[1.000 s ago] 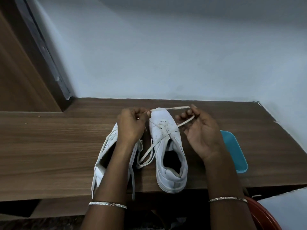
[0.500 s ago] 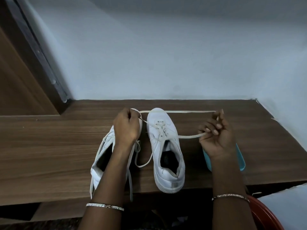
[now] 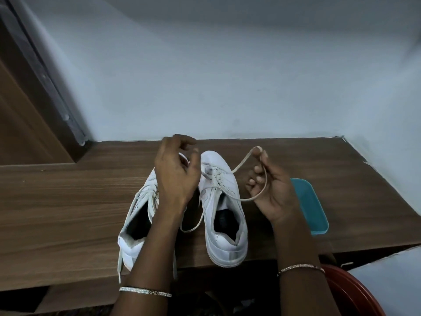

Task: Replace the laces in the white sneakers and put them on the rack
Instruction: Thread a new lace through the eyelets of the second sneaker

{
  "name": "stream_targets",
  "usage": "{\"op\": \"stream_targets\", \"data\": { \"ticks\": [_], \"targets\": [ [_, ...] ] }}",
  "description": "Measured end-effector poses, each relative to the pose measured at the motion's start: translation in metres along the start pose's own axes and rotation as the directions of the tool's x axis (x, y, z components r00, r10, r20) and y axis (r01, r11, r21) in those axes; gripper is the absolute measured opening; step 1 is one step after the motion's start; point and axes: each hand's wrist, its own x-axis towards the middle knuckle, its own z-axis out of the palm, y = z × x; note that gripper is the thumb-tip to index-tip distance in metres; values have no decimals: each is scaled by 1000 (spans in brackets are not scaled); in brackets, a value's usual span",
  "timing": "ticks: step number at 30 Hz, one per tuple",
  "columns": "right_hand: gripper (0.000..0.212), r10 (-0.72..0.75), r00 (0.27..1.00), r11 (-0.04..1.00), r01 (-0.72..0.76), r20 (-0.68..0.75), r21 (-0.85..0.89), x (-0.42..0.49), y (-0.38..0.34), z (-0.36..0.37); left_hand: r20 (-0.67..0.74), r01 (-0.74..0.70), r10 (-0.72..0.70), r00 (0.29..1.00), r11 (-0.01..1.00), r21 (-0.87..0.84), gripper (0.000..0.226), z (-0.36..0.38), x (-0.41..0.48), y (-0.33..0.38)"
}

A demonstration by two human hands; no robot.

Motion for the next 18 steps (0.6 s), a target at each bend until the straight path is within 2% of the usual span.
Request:
{"op": "stream_targets", "data": {
  "ticks": [2, 4, 6, 9, 12, 16, 18],
  "targets": [
    [31, 25, 998, 1000, -25, 50, -4, 0, 6, 7, 253, 100, -64, 965, 986, -135, 10, -1, 0, 10],
    [29, 28, 995, 1000, -29, 96, 12, -1, 11, 14, 520, 155, -67, 851, 980, -128, 14, -3, -2, 11],
    [25, 22, 992, 1000, -24, 125, 11, -1, 15, 17, 663, 115, -21, 748, 989, -98, 9, -3, -5, 6],
    [23, 4, 986, 1000, -4, 166, 2, 2, 16, 16, 731, 89, 16, 683, 991, -105, 6, -3, -4, 0],
    [20, -11, 984, 999, 4, 178, 40, 5, 15, 14, 780, 123, 20, 626, 985, -124, 7, -3, -4, 0],
    [20, -40, 989, 998, 32, 143, 61, 7, 15, 13, 880, 192, 30, 474, 972, -137, 12, -8, -2, 4],
    [20, -64, 990, 996, 54, 127, 76, 8, 15, 13, 900, 196, 30, 435, 972, -128, 16, -9, -1, 3]
  ]
}}
